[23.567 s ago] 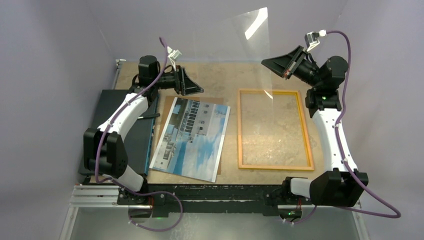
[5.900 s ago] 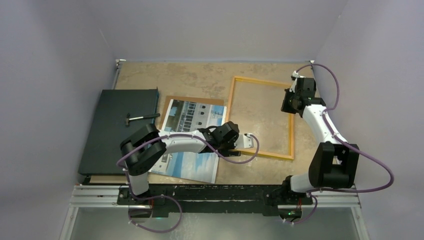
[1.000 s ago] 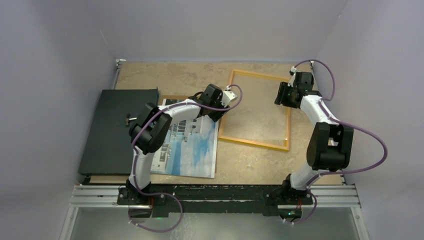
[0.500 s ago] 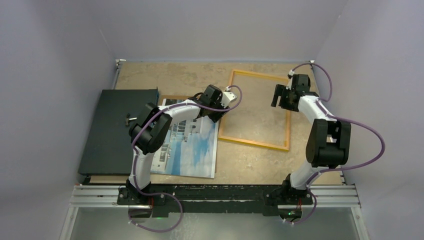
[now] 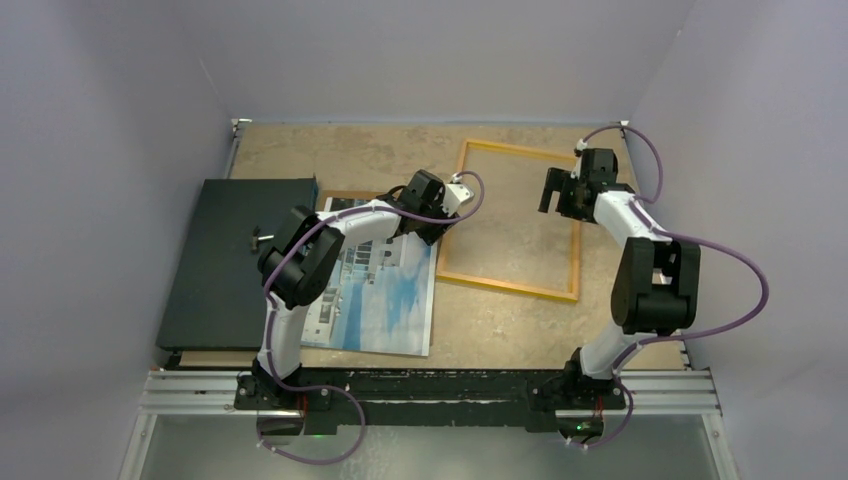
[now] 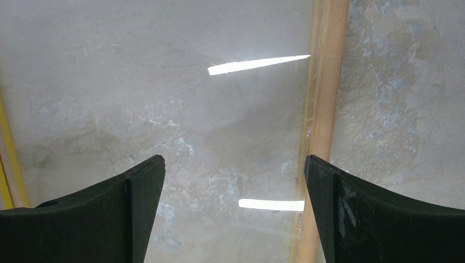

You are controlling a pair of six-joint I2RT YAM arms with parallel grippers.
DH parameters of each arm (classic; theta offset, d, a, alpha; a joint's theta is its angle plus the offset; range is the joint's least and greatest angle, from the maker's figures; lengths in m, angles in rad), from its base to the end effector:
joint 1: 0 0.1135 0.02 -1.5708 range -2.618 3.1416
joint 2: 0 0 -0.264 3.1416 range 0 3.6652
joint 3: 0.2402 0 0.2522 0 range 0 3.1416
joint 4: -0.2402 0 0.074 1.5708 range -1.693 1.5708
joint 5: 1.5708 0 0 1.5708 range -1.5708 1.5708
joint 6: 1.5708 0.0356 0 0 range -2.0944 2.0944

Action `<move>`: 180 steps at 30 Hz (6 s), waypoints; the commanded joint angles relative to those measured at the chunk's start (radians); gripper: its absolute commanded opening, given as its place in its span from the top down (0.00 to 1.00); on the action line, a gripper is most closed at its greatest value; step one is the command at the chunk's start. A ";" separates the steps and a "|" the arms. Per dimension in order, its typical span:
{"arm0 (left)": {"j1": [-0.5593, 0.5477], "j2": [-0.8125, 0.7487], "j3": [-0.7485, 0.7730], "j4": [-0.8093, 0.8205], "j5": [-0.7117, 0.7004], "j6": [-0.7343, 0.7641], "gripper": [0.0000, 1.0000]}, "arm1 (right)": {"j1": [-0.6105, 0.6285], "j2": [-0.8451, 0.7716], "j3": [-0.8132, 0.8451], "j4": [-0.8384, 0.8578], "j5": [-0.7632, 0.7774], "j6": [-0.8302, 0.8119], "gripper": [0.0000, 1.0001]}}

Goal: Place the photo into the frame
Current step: Place the photo frame item in the photo frame, then pick up the photo at the center of the board.

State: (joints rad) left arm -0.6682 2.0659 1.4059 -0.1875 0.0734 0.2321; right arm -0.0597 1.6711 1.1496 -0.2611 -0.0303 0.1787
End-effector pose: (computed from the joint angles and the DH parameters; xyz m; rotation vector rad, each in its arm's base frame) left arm 0.3502 -0.2798 0.1609 1.0901 2.1781 -0.2866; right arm 0.3658 -0.0208 0.2289 0.2653 2.3399 0.0938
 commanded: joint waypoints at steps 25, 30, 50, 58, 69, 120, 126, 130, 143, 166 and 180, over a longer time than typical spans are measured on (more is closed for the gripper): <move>0.009 -0.043 -0.005 0.003 -0.003 0.022 0.53 | 0.051 0.031 -0.028 0.097 0.199 0.080 0.01; 0.010 -0.045 -0.005 -0.001 -0.003 0.020 0.53 | 0.052 0.024 -0.027 0.106 0.212 0.084 0.01; 0.049 -0.048 0.047 -0.045 0.037 -0.005 0.55 | 0.051 0.019 0.040 0.103 0.166 0.115 0.16; 0.040 -0.022 0.048 -0.039 0.072 -0.022 0.55 | 0.051 0.030 0.053 0.103 0.214 0.162 0.20; -0.026 0.027 0.058 -0.034 0.089 -0.025 0.56 | 0.051 -0.068 -0.058 0.124 0.209 0.238 0.21; 0.516 -0.532 -0.362 -0.362 0.017 0.525 0.30 | 0.742 0.364 0.248 0.167 0.239 0.438 0.07; 0.506 -0.530 -0.454 -0.248 -0.001 0.517 0.33 | 0.720 0.370 0.236 0.200 0.227 0.447 0.07; 0.459 -0.511 -0.494 -0.189 -0.025 0.493 0.37 | 0.688 0.378 0.243 0.229 0.182 0.460 0.06; 0.348 -0.520 -0.514 -0.123 -0.098 0.473 0.44 | 0.641 0.417 0.277 0.324 0.033 0.474 0.10; 0.303 -0.392 -0.563 -0.020 -0.159 0.481 0.54 | 0.640 0.337 0.182 0.514 -0.136 0.520 0.20; 0.291 -0.377 -0.575 -0.016 -0.149 0.465 0.58 | 0.638 0.250 0.090 0.624 -0.237 0.578 0.21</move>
State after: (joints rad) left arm -0.3698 1.6466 0.8574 -0.1570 -0.1177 0.7193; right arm 0.5766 1.9652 1.2655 0.2955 -0.2012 0.7265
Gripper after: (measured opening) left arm 0.422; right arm 0.797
